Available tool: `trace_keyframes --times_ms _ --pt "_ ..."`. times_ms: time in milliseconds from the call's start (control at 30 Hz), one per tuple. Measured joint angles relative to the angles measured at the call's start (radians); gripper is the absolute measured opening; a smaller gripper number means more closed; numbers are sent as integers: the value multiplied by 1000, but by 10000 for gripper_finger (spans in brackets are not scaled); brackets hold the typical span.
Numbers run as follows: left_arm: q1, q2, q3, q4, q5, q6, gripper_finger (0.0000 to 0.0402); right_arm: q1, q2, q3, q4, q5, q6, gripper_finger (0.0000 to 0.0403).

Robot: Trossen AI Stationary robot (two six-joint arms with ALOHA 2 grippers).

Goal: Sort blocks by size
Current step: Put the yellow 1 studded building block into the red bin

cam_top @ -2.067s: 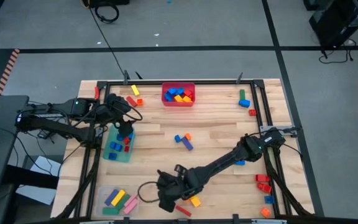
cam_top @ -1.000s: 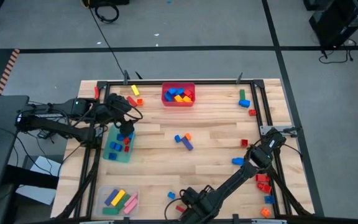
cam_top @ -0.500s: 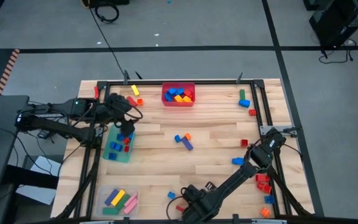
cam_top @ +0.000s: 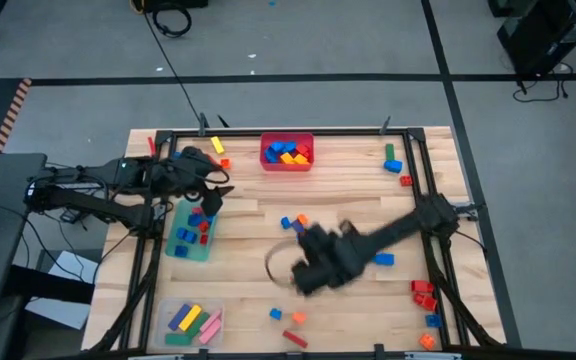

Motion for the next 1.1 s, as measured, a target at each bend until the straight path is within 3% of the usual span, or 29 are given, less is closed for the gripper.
trace_keyframes --times_ms 167,367,567,700,900,1100 --pt "1 0 0 55 0 9 339 -176 -17 -2 57 59 -226 138" --pt "1 0 0 61 0 10 339 -393 -6 -30 260 13 -546 138" --pt "1 0 0 58 0 11 339 -603 -15 -114 520 -177 -822 138" --pt "1 0 0 57 0 11 339 -727 -8 -202 688 -300 -911 138" --pt "3 0 0 57 -43 12 339 -880 -9 -280 738 -339 -1001 138" --pt "3 0 0 59 -124 10 339 -995 -6 -371 796 -470 -1110 147"
